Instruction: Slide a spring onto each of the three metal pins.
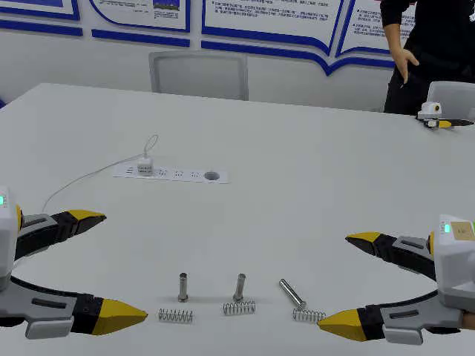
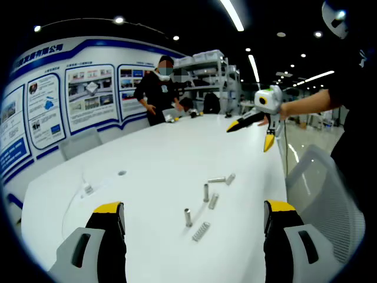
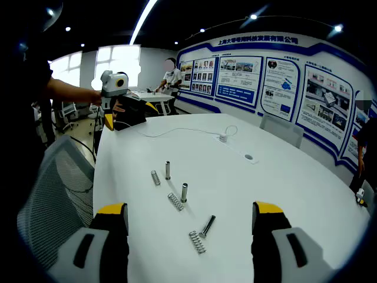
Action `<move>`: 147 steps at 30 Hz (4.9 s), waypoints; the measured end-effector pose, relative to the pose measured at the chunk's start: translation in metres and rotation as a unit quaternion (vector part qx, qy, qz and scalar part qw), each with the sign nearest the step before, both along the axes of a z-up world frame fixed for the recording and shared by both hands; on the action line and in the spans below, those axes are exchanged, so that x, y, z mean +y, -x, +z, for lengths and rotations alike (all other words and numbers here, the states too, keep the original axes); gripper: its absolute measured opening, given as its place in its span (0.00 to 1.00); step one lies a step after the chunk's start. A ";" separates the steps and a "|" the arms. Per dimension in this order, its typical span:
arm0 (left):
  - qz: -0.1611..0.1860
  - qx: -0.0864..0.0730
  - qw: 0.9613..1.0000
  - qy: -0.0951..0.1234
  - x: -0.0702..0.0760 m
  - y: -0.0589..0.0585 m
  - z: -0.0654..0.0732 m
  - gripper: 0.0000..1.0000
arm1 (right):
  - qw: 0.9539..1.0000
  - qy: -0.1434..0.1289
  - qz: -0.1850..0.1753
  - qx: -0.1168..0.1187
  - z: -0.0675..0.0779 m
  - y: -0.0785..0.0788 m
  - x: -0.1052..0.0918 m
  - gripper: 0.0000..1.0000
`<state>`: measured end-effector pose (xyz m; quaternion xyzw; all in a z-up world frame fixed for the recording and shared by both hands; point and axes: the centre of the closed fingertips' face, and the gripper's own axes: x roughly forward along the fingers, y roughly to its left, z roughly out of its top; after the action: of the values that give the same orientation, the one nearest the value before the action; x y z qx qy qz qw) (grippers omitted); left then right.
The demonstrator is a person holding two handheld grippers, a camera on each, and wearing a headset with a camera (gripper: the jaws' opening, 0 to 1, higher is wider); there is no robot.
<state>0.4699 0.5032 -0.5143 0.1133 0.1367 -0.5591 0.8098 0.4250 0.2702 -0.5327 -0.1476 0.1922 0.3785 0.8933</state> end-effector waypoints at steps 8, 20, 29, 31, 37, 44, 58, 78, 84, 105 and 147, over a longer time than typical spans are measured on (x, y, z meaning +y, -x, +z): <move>0.008 -0.002 1.000 0.000 0.002 -0.003 0.001 1.00 | 1.000 0.000 -0.006 0.010 -0.008 0.006 -0.003 0.88; 0.008 -0.006 1.000 -0.004 0.003 -0.002 0.003 1.00 | 1.000 -0.001 -0.016 0.013 -0.009 0.007 -0.008 0.88; 0.009 -0.004 1.000 -0.006 0.006 -0.003 0.002 1.00 | 1.000 -0.002 -0.020 0.017 -0.012 0.009 -0.007 0.87; 0.010 -0.003 1.000 -0.007 0.006 -0.003 0.001 1.00 | 1.000 -0.001 -0.020 0.019 -0.014 0.010 -0.007 0.87; 0.000 -0.008 1.000 -0.015 0.004 0.000 0.001 1.00 | 1.000 -0.002 -0.021 0.021 -0.016 0.009 -0.007 0.87; 0.002 -0.005 1.000 -0.026 0.006 -0.001 -0.009 1.00 | 0.999 -0.002 -0.025 0.021 -0.020 0.004 -0.007 0.86; 0.007 0.011 1.000 -0.018 0.007 -0.001 -0.022 1.00 | 0.999 -0.006 -0.020 0.042 -0.043 -0.011 0.008 0.78; 0.007 0.033 0.999 -0.015 0.001 -0.004 -0.043 1.00 | 0.993 -0.033 -0.083 0.074 -0.065 -0.047 -0.001 0.67; 0.006 0.035 0.999 -0.026 0.001 -0.003 -0.050 1.00 | 0.992 -0.017 -0.085 0.094 -0.081 -0.050 -0.003 0.65; 0.016 0.043 0.998 -0.034 0.007 -0.004 -0.058 1.00 | 0.984 0.003 -0.117 0.135 -0.116 -0.068 -0.003 0.54; 0.030 0.060 0.998 -0.020 0.010 -0.005 -0.062 0.98 | 0.968 0.040 -0.180 0.172 -0.147 -0.093 -0.005 0.18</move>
<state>0.4745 0.5127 -0.5760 0.0917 0.1995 -0.5379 0.8139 0.5183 0.2651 -0.6800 -0.0786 0.3815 0.2230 0.8936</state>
